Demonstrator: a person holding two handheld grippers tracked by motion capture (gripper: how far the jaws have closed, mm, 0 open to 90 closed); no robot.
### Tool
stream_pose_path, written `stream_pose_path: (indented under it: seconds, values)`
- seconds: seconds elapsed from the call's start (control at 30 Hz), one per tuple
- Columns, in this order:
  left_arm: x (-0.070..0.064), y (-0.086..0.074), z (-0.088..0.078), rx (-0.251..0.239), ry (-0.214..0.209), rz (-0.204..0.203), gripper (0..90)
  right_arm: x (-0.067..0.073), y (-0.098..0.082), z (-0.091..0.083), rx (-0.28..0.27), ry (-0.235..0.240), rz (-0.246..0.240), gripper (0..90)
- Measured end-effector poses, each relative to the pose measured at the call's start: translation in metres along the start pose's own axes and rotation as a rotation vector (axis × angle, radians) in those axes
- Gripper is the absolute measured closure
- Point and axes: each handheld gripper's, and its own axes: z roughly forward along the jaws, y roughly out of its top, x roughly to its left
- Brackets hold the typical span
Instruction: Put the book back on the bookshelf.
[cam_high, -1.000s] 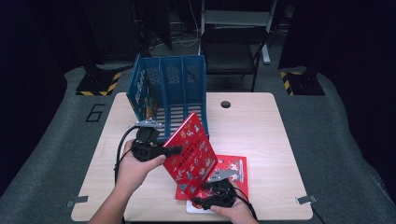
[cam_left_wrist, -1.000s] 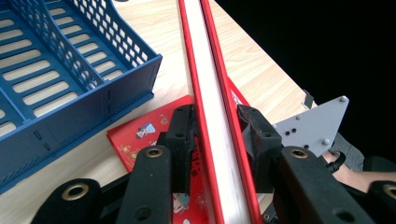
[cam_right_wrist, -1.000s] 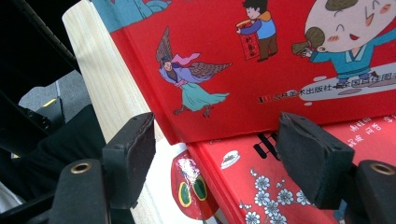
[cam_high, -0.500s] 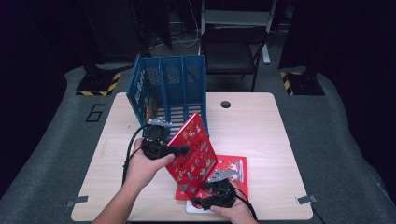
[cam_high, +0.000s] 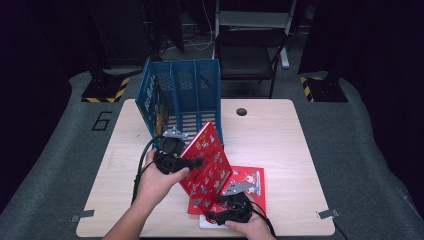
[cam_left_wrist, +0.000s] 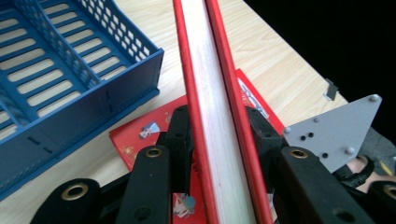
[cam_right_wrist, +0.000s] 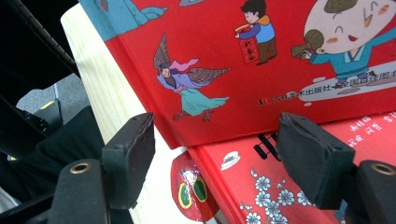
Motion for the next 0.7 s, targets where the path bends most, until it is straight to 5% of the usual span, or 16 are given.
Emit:
stream_pose_path:
  seconds: [0.27,0.7]
  values:
    - [0.0004,-0.0034,-0.0013,-0.004,0.040,-0.005,73.7,0.0013,0.0000,-0.0002,0.001,0.009,0.013,27.3]
    - [0.0009,-0.0013,-0.0004,-0.001,0.024,-0.006,75.4,0.0016,-0.0003,0.0001,-0.006,0.003,0.008,27.0]
